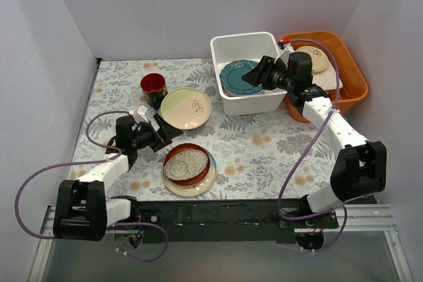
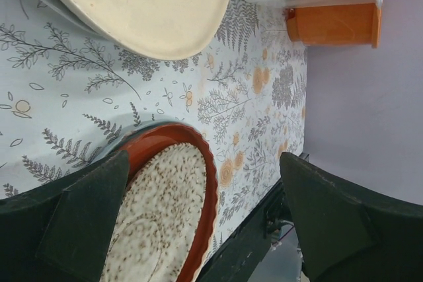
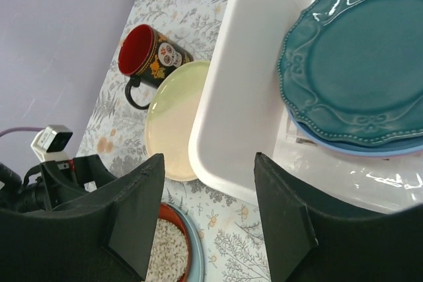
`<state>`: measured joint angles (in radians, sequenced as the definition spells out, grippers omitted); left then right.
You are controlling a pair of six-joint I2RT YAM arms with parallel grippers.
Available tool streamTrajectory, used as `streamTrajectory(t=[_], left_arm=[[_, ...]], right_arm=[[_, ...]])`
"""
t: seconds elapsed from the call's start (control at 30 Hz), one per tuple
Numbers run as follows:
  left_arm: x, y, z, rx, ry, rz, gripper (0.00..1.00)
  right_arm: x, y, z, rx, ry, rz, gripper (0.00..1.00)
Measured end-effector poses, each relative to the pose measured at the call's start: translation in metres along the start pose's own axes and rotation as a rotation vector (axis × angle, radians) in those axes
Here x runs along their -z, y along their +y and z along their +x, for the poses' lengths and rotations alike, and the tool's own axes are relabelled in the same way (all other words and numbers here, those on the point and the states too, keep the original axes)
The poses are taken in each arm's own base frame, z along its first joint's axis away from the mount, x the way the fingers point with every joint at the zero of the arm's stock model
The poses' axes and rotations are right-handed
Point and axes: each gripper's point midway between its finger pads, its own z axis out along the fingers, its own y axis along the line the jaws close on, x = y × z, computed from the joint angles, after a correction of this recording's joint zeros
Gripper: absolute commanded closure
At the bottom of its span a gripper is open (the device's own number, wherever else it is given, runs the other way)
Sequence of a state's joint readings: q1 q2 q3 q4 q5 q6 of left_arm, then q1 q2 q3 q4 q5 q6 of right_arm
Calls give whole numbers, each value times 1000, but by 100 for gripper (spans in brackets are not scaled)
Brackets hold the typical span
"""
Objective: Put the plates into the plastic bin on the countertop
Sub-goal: Pick up the plate at the center of the board.
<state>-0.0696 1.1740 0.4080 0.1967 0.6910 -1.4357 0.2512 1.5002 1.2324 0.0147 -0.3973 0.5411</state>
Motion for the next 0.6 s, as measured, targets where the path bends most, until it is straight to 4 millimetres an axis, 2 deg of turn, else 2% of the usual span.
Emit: streamTrajectory(t=[0.33, 0.6], left_arm=[[-9, 23, 0, 78, -4, -85, 26], [-17, 30, -15, 142, -55, -134, 28]], right_arm=[[-12, 19, 57, 8, 110, -39, 38], [-14, 22, 82, 6, 152, -43, 38]])
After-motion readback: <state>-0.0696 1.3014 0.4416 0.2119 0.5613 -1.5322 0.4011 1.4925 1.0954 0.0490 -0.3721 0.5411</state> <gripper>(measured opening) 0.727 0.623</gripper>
